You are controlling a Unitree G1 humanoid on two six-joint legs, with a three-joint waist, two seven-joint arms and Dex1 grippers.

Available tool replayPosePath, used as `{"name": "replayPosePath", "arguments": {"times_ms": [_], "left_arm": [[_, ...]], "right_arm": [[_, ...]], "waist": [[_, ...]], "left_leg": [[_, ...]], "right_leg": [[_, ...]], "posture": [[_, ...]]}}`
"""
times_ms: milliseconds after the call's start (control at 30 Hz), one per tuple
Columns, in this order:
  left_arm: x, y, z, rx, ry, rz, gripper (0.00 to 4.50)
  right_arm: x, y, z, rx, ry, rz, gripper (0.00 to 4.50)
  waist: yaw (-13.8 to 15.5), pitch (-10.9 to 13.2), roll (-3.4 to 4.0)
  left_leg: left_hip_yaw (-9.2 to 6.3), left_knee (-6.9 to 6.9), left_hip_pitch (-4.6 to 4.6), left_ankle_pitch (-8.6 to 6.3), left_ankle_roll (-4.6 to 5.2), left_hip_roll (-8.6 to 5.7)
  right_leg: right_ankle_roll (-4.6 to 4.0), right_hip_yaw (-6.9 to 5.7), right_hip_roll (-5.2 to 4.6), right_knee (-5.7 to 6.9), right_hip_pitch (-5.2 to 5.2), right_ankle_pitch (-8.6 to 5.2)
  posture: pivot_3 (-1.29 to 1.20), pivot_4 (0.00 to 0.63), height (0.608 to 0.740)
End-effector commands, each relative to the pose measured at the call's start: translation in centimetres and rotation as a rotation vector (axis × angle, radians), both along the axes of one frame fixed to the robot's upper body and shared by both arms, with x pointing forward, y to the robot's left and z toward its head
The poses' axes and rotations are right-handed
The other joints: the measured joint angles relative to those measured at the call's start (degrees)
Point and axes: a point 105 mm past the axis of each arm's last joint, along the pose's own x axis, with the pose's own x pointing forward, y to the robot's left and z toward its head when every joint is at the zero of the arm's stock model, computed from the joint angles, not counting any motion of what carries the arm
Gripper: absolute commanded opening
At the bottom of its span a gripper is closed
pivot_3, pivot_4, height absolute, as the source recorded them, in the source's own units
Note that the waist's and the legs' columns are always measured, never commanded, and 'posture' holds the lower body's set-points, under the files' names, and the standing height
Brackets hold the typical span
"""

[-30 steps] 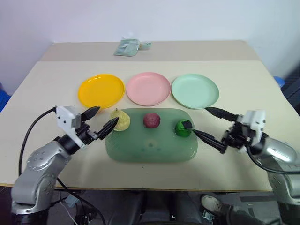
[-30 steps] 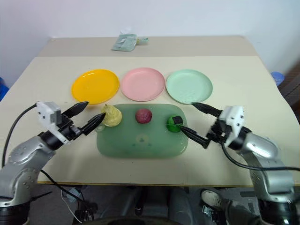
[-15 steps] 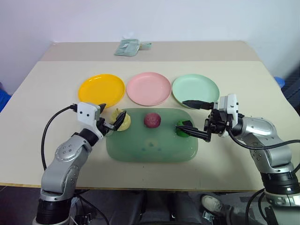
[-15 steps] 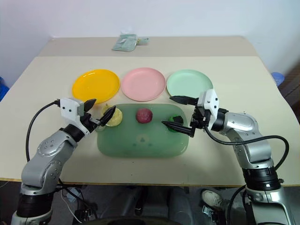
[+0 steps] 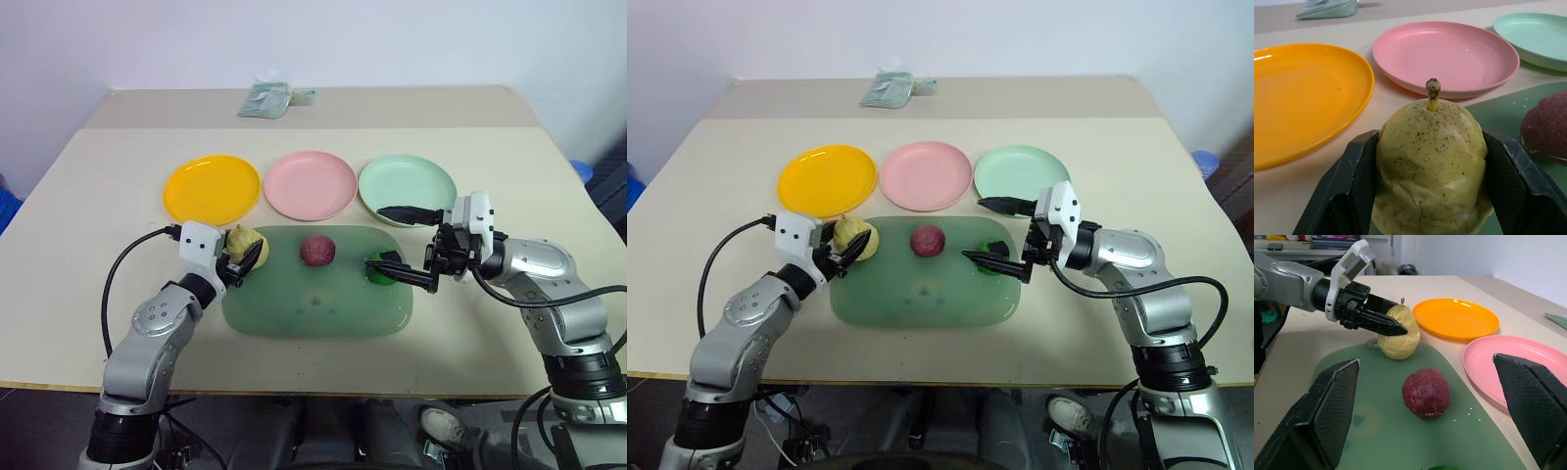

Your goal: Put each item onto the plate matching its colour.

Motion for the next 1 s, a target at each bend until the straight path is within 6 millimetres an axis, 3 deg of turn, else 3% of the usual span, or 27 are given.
{"name": "replayPosePath", "arguments": {"times_ms": [33, 167, 300, 500, 567, 633, 800, 900, 1000], "left_arm": [[2.0, 2.5, 2.4, -0.046, -0.082, 0.163, 2.48], [5.8, 5.7, 5.8, -0.105, -0.159, 0.353, 2.48], [9.7, 6.7, 7.5, -0.087, -0.185, 0.434, 2.48], [13.7, 6.1, 6.0, -0.103, -0.11, 0.497, 2.48], [14.3, 5.3, 5.1, -0.103, -0.077, 0.481, 3.51], [14.6, 5.0, 4.7, -0.104, -0.068, 0.475, 4.43], [14.2, 4.7, 5.7, -0.157, -0.118, 0.421, 4.48], [11.9, 3.0, 8.1, -0.197, -0.212, 0.213, 4.48], [8.7, 0.4, 9.3, -0.247, -0.228, -0.056, 4.48]], "right_arm": [[0.0, 0.0, 1.2, 0.014, -0.059, -0.009, 4.5], [0.2, 0.2, 1.3, 0.029, -0.067, -0.019, 4.5], [0.8, 0.4, 1.3, 0.043, -0.074, -0.031, 4.5], [1.4, 0.7, 1.2, 0.052, -0.082, -0.039, 4.5], [1.7, 0.6, 1.0, 0.047, -0.088, -0.052, 4.5], [1.8, 0.5, 0.9, 0.045, -0.091, -0.062, 4.5], [1.7, 0.3, 0.8, 0.044, -0.094, -0.075, 4.5], [1.6, 0.2, 0.7, 0.045, -0.088, -0.082, 4.5], [1.5, 0.2, 0.6, 0.045, -0.082, -0.086, 4.5]], "waist": [[0.1, 0.0, -0.01], [0.1, 0.1, -0.19], [0.0, 0.1, -0.2], [-0.2, 0.1, -0.25], [-0.2, 0.1, -0.25], [-0.3, 0.0, -0.28], [-0.6, 0.0, -0.28], [-1.0, 0.0, -0.28], [-1.8, 0.0, -0.26]], "left_leg": [[-0.01, 0.02, 0.0, 0.0, 0.01, 0.0], [-0.05, 0.1, -0.07, 0.04, -0.06, 0.03], [0.02, 0.11, -0.1, 0.08, -0.14, 0.04], [0.06, 0.14, -0.15, 0.09, -0.12, 0.03], [0.07, 0.16, -0.27, 0.09, -0.13, 0.03], [0.07, 0.27, -0.56, 0.11, -0.13, 0.03], [0.11, 0.96, -1.1, 0.1, -0.13, 0.02], [0.1, 1.04, -1.1, 0.11, -0.14, 0.02], [0.09, 1.01, -1.09, 0.11, -0.13, 0.03]], "right_leg": [[0.0, 0.0, 0.02, 0.01, 0.0, 0.03], [0.0, -0.02, 0.09, 0.07, -0.06, 0.08], [0.07, 0.03, 0.09, 0.04, -0.08, 0.14], [0.11, 0.06, 0.09, 0.03, -0.14, 0.16], [0.11, 0.07, 0.1, 0.07, -0.3, 0.16], [0.11, 0.07, 0.1, 0.2, -0.58, 0.17], [0.11, 0.07, 0.11, 0.72, -1.05, 0.17], [0.11, 0.08, 0.13, 0.76, -1.02, 0.23], [0.11, 0.09, 0.13, 0.76, -1.01, 0.23]], "posture": [[0.0, 0.15, 0.74], [0.0, 0.15, 0.74], [0.0, 0.15, 0.74], [0.0, 0.15, 0.74], [0.0, 0.15, 0.74], [0.0, 0.15, 0.74], [0.0, 0.15, 0.74], [0.0, 0.15, 0.74], [0.0, 0.15, 0.74]]}}
